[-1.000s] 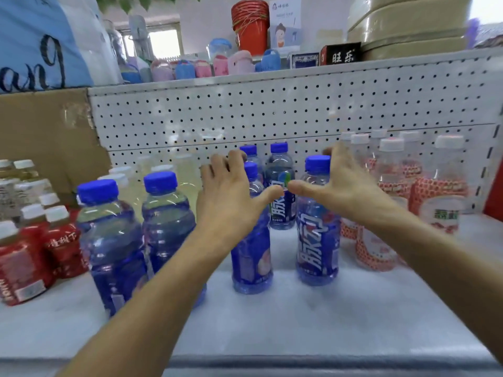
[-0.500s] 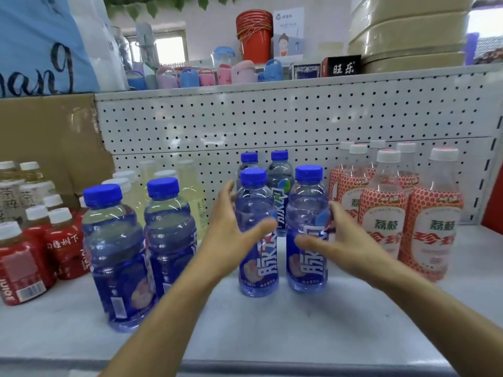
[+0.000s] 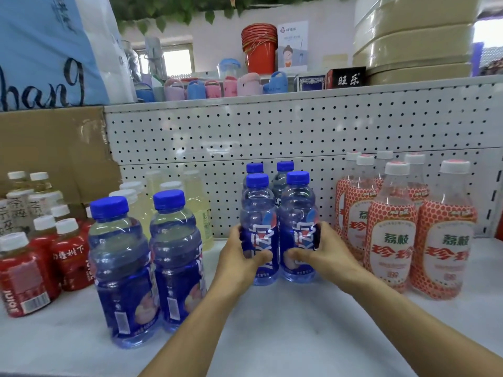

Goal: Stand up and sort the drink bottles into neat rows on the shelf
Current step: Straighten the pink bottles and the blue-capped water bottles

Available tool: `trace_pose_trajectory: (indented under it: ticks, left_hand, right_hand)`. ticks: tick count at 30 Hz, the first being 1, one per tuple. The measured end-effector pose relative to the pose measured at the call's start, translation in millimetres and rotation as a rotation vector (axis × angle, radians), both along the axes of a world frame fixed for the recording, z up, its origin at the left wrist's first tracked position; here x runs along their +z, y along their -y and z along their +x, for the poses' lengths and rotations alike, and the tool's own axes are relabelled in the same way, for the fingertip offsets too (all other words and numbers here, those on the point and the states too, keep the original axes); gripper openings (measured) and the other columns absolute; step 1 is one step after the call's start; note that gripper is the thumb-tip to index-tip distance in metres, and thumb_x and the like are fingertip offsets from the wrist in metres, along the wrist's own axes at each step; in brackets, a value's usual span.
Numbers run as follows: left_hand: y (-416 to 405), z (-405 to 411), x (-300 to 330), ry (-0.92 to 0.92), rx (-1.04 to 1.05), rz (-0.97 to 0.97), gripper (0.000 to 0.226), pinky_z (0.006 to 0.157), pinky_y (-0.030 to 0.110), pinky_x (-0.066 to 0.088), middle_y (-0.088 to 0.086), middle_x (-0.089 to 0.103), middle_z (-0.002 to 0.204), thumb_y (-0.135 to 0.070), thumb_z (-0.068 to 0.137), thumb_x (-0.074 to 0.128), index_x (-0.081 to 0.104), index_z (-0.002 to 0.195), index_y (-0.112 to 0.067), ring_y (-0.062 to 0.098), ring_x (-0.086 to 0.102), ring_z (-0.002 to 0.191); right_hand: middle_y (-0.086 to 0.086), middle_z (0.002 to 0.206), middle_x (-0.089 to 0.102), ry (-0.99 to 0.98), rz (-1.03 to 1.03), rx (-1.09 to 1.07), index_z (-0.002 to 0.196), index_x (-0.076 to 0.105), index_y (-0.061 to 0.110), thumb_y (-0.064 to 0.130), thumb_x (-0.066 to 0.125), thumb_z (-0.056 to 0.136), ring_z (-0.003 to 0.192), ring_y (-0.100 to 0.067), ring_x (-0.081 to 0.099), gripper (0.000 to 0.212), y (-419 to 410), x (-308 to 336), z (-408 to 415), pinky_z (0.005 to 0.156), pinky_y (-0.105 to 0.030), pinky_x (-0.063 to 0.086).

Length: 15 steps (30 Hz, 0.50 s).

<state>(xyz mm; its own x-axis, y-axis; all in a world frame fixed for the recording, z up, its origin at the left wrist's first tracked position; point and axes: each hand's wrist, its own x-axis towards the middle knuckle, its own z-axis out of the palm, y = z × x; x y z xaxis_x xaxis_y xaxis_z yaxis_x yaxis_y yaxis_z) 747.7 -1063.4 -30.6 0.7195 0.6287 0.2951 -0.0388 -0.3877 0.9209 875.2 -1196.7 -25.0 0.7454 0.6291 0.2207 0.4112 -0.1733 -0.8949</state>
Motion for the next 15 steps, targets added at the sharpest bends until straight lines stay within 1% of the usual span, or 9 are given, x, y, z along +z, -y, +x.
trace_pose_trajectory:
  ticks: [1,2,4,6,7,9,10,13,15]
  left_hand:
    - [-3,4,0,0.024,0.012,-0.015,0.049,0.061,0.009,0.049,-0.018,0.065,0.102,-0.007,0.083,0.076,0.049,0.115,-0.033,-0.008,0.062,0.084]
    - [-5,8,0,0.04,0.028,-0.028,0.047,0.065,0.011,0.05,-0.018,0.065,0.101,-0.006,0.083,0.076,0.05,0.111,-0.034,-0.008,0.062,0.084]
    - [-8,16,-1,0.052,0.049,-0.059,0.046,0.079,0.021,0.053,-0.016,0.065,0.102,-0.005,0.083,0.076,0.052,0.107,-0.036,-0.007,0.06,0.088]
    - [-10,22,-3,0.053,0.066,-0.077,0.046,0.091,0.032,0.053,-0.016,0.064,0.104,-0.006,0.084,0.075,0.052,0.114,-0.033,-0.002,0.061,0.092]
    - [-10,24,-4,0.052,0.075,-0.078,0.049,0.094,0.034,0.053,-0.016,0.063,0.104,-0.007,0.085,0.074,0.052,0.122,-0.03,0.001,0.061,0.094]
    - [-12,27,-6,0.049,0.093,-0.071,0.057,0.096,0.034,0.051,-0.013,0.061,0.107,-0.009,0.087,0.073,0.048,0.136,-0.024,0.005,0.059,0.097]
    - [-12,28,-7,0.046,0.101,-0.064,0.059,0.096,0.033,0.051,-0.01,0.06,0.11,-0.01,0.088,0.072,0.046,0.14,-0.022,0.006,0.058,0.098]
    - [-14,31,-9,0.041,0.111,-0.036,0.059,0.093,0.03,0.049,-0.008,0.061,0.116,-0.01,0.091,0.069,0.044,0.142,-0.022,0.001,0.056,0.095]
    - [-15,32,-10,0.034,0.11,-0.028,0.059,0.094,0.031,0.049,-0.009,0.06,0.115,-0.009,0.092,0.067,0.043,0.143,-0.023,0.004,0.057,0.099]
  right_hand:
    - [0.006,0.104,0.069,-0.003,0.022,0.005,0.115,0.051,0.024,0.013,0.084,0.07,0.093,-0.009,0.067,0.056,-3,-2,3,0.082,-0.029,0.055]
    - [0.007,0.105,0.069,-0.001,0.032,0.006,0.117,0.053,0.024,0.015,0.083,0.073,0.094,-0.008,0.067,0.054,-5,-3,6,0.083,-0.028,0.054]
    - [0.009,0.106,0.069,-0.002,0.05,0.001,0.122,0.054,0.024,0.018,0.081,0.076,0.094,-0.005,0.066,0.053,-10,-7,12,0.078,-0.021,0.052]
    - [0.01,0.105,0.068,0.0,0.064,-0.003,0.122,0.054,0.023,0.016,0.08,0.077,0.093,-0.002,0.064,0.052,-15,-9,16,0.073,-0.017,0.049]
    - [0.01,0.105,0.067,0.005,0.063,-0.007,0.122,0.054,0.023,0.016,0.08,0.077,0.094,-0.003,0.064,0.053,-17,-9,17,0.072,-0.017,0.049]
    - [0.007,0.106,0.067,0.025,0.042,-0.028,0.121,0.054,0.021,0.016,0.081,0.076,0.097,-0.009,0.065,0.052,-21,-10,20,0.073,-0.018,0.049]
    - [0.007,0.105,0.067,0.037,0.031,-0.043,0.12,0.054,0.02,0.017,0.081,0.076,0.096,-0.01,0.066,0.052,-23,-10,21,0.072,-0.017,0.048]
    - [0.007,0.104,0.067,0.071,0.014,-0.086,0.12,0.054,0.019,0.02,0.081,0.076,0.092,-0.006,0.064,0.052,-27,-11,22,0.066,-0.013,0.045]
    - [0.008,0.105,0.065,0.076,0.0,-0.085,0.122,0.051,0.019,0.019,0.08,0.078,0.088,-0.003,0.061,0.053,-27,-11,19,0.063,-0.009,0.042]
